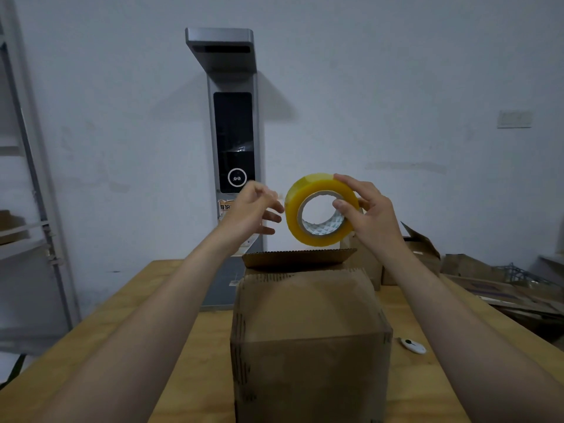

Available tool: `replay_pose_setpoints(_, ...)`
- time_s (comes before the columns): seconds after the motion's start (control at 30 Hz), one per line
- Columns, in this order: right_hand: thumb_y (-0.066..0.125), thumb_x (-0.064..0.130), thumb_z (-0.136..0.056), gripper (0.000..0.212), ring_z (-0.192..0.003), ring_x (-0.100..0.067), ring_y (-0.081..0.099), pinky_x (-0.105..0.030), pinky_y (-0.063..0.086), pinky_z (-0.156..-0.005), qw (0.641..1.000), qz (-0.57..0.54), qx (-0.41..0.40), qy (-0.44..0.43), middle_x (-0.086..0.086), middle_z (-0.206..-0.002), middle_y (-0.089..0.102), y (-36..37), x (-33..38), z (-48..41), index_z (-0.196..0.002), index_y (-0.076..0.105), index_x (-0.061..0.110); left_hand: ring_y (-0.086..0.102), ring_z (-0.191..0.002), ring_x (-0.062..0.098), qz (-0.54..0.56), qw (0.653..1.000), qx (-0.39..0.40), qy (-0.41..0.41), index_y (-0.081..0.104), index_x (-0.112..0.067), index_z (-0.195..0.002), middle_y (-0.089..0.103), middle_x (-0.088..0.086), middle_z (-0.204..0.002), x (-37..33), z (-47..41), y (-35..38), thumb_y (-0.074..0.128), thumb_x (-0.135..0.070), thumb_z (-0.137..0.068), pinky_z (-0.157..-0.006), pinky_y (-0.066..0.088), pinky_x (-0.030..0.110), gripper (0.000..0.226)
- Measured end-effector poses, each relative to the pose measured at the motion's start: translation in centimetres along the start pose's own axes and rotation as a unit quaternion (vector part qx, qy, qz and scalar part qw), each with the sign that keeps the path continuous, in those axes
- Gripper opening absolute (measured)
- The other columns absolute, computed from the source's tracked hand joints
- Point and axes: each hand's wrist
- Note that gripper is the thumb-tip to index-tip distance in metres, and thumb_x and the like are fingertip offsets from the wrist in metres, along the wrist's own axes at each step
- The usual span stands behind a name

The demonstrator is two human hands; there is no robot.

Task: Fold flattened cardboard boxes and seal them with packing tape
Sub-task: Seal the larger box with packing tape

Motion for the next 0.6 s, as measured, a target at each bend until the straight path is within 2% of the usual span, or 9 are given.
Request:
replay_pose_setpoints(0.03,0.066,0.024,-0.098,0.042,-0.122,-0.011,0.053,-0.027,0.049,-0.102,1.0,0.003,-0.001,0.002,0.003,-0.134,0.057,-0.1,0.0,-0.1,-0.137,0.057,0.037,0.07,-0.083,0.015,-0.028,0.999,-0.005,0.033,0.056,-0.021,-0.116,0.072,0.0,-0.099,0.0,0.1,-0.3,0.05,-0.02,-0.106,-0.068,0.06,0.028,0.012)
replay_pose_setpoints(0.1,0.066,0.024,-0.098,0.041,-0.122,-0.012,0.053,-0.031,0.05,-0.104,1.0,0.003,0.002,0.009,0.003,-0.135,0.058,-0.2,0.2,-0.2,-0.137,0.058,0.034,0.069,-0.094,0.009,-0.094,0.991,0.006,0.099,0.059,-0.031,-0.127,0.07,-0.008,-0.11,0.0,0.1,-0.8,0.052,-0.013,-0.104,-0.071,0.06,0.022,0.03)
replay_pose_setpoints(0.17,0.067,0.024,-0.098,0.04,-0.121,-0.017,0.057,-0.037,0.053,-0.102,1.0,-0.017,0.005,0.023,0.004,-0.135,0.06,-0.2,0.4,-0.3,-0.136,0.06,0.034,0.066,-0.101,0.006,-0.177,0.972,0.019,0.153,0.066,-0.032,-0.127,0.068,-0.015,-0.114,0.0,0.2,-1.0,0.058,-0.007,-0.099,-0.076,0.057,0.017,0.038)
replay_pose_setpoints(0.23,0.069,0.024,-0.097,0.039,-0.117,-0.021,0.062,-0.04,0.057,-0.097,0.998,-0.045,0.006,0.046,0.007,-0.135,0.062,-0.1,0.6,-0.3,-0.134,0.061,0.036,0.064,-0.098,0.002,-0.23,0.953,0.001,0.195,0.071,-0.029,-0.121,0.066,-0.016,-0.11,0.1,0.3,-1.0,0.068,-0.012,-0.096,-0.077,0.052,0.011,0.031)
replay_pose_setpoints(0.3,0.069,0.023,-0.096,0.039,-0.116,-0.02,0.062,-0.04,0.058,-0.096,0.996,-0.06,0.012,0.065,0.009,-0.134,0.063,0.0,0.7,-0.4,-0.133,0.062,0.035,0.063,-0.093,0.005,-0.237,0.946,-0.025,0.221,0.075,-0.026,-0.111,0.063,-0.011,-0.107,0.0,0.0,-1.1,0.074,-0.021,-0.093,-0.08,0.053,0.013,0.019)
replay_pose_setpoints(0.4,0.069,0.023,-0.096,0.038,-0.121,-0.017,0.06,-0.041,0.057,-0.099,0.993,-0.077,0.028,0.089,0.009,-0.131,0.065,-0.1,0.7,-0.4,-0.133,0.063,0.032,0.065,-0.095,0.007,-0.235,0.942,-0.03,0.239,0.072,-0.03,-0.1,0.064,-0.011,-0.109,-0.6,-0.3,-1.2,0.077,-0.024,-0.09,-0.086,0.059,0.029,0.012)
replay_pose_setpoints(0.47,0.069,0.025,-0.096,0.038,-0.122,-0.018,0.06,-0.044,0.057,-0.098,0.99,-0.085,0.032,0.107,0.009,-0.13,0.066,-0.1,0.8,-0.4,-0.132,0.064,0.033,0.066,-0.095,0.004,-0.231,0.945,-0.015,0.233,0.07,-0.031,-0.103,0.067,-0.017,-0.105,-1.1,-0.1,-1.3,0.076,-0.021,-0.092,-0.088,0.059,0.034,0.016)
replay_pose_setpoints(0.6,0.071,0.031,-0.095,0.038,-0.123,-0.021,0.061,-0.052,0.059,-0.091,0.986,-0.089,0.033,0.138,0.008,-0.129,0.068,-0.2,1.2,-0.4,-0.131,0.064,0.039,0.063,-0.091,0.001,-0.272,0.924,-0.01,0.268,0.077,-0.023,-0.114,0.063,-0.023,-0.092,-1.7,0.0,-1.2,0.072,-0.018,-0.094,-0.084,0.058,0.03,0.021)
Point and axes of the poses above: each hand's wrist, its own z-axis away from the middle knuckle, its own y-axis out of the palm, x = y × z
